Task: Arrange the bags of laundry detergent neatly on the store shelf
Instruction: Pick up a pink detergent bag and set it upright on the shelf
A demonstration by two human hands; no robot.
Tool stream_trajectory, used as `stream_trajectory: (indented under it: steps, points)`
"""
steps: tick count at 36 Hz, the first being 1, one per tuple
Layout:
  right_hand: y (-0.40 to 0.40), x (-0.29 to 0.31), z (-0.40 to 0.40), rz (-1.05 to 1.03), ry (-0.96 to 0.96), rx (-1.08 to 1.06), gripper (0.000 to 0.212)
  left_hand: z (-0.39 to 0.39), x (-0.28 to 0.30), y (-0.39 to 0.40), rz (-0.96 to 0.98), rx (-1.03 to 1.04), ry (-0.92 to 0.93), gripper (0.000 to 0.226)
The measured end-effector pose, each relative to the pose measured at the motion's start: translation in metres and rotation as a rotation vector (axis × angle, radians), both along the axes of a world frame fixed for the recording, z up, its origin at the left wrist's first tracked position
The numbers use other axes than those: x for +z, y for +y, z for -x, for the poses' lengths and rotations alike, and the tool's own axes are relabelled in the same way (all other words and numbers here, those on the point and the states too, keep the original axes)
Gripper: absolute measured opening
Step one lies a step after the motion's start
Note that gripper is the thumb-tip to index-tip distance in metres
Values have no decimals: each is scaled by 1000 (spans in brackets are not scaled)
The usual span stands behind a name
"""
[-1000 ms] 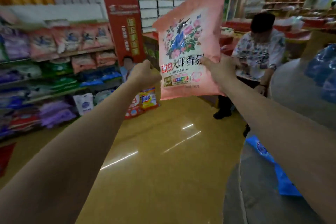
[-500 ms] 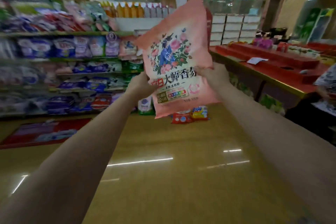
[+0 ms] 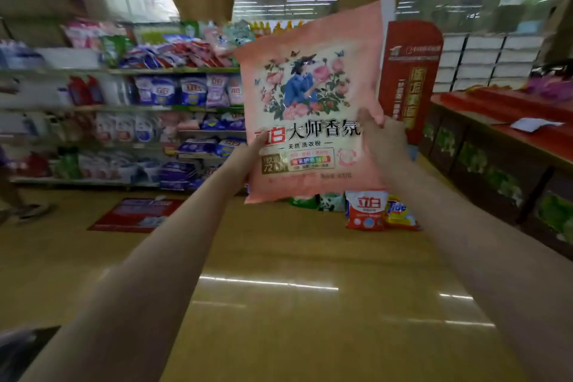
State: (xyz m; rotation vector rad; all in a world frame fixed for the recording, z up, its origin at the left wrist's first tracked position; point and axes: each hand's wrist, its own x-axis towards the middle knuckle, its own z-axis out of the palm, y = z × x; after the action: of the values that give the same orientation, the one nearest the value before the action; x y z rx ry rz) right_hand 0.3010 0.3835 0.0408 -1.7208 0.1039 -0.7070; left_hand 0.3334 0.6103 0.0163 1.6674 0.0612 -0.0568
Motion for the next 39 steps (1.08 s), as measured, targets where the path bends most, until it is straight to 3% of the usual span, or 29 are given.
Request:
stream_trajectory:
  steps: [5, 12, 14, 17, 19, 21, 27, 33, 35, 39]
  points:
    - [1, 3, -39, -26, 15, 57, 32, -23, 6, 6, 132, 8, 22, 44]
    - [-8, 17, -101, 26, 13, 126, 55, -60, 22, -9, 242, 164, -99, 39]
    - [-11, 29, -117, 10, 5, 153, 55, -77, 28, -17, 200, 264, -168, 50]
    - [-20, 49, -144, 10, 28, 186, 52, -99, 43, -29, 179, 352, -252, 44]
    - [-25, 57, -160, 49, 68, 179, 55, -116, 55, -36, 153, 369, -293, 53]
    - [-33, 61, -176, 53, 110, 214, 66, -137, 62, -40, 165, 395, -329, 64]
    - [-76, 53, -248, -30, 205, 385, 108, -198, 63, -59, 137, 475, -364, 53]
    - [-69, 41, -291, -59, 268, 550, 57, -247, 49, -65, 151, 532, -319, 44]
    - [-63, 35, -312, -75, 260, 588, 55, -262, 47, -64, 157, 523, -299, 39]
    - [-50, 25, -353, -112, 282, 491, 55, -297, 42, -53, 109, 518, -274, 55]
